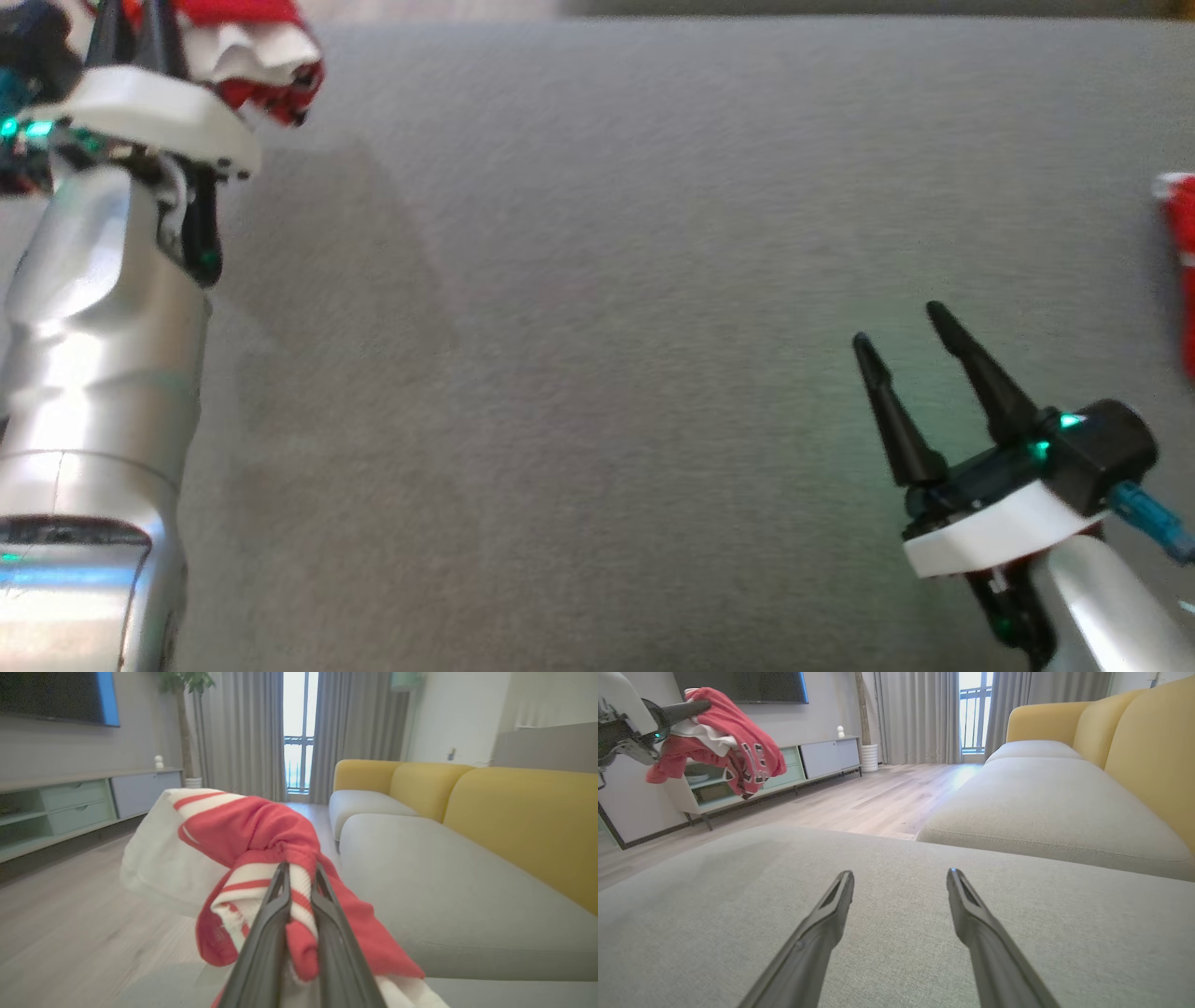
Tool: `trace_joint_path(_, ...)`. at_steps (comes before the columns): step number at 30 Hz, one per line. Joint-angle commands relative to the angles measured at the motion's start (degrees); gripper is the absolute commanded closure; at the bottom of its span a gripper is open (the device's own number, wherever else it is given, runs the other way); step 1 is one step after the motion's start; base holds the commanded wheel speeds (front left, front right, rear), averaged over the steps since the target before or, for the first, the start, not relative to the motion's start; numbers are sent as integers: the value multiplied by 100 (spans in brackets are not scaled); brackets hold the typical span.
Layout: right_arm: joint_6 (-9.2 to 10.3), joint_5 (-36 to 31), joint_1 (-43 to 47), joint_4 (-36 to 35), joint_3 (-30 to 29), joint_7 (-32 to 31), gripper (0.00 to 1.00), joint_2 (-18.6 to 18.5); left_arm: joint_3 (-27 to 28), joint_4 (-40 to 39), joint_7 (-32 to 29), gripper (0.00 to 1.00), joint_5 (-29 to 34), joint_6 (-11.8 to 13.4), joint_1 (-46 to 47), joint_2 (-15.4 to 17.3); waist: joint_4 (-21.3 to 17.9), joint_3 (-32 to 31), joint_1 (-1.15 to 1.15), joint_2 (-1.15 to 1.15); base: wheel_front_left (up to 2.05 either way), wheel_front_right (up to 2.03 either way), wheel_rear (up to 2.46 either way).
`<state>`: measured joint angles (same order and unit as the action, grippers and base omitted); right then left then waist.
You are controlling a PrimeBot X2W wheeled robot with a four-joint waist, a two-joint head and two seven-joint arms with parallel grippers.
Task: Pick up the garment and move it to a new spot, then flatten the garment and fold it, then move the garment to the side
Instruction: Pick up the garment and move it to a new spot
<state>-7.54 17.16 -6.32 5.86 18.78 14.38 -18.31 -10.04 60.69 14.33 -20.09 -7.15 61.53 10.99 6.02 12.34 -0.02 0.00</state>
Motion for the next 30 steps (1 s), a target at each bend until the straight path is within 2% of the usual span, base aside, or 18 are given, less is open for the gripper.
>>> trace_joint_path(1,5,21,25,-146,99,61,0,30,-77,-331,-9,100,26,-30,422,238,-525,-478,2,0,0,0,0)
trace_joint_path(10,5,-66,211,-163,46,62,0,465,-1213,-1523,-642,100,-477,-33,370,96,-1298,-732,2,0,0,0,0)
trace_joint_path(18,5,-92,176,-258,-6,62,0,659,-2041,-2384,-1072,100,-946,-33,-435,-113,-1860,-459,2,0,0,0,0)
trace_joint_path(23,5,-78,108,-293,-23,62,0,707,-2396,-2414,-1026,100,-939,-33,-1034,-325,-2012,-175,2,0,0,0,0)
trace_joint_path(30,5,-47,24,-305,-61,62,0,731,-3042,-1867,-438,100,-929,-33,-2041,-712,-2030,130,2,0,0,0,0)
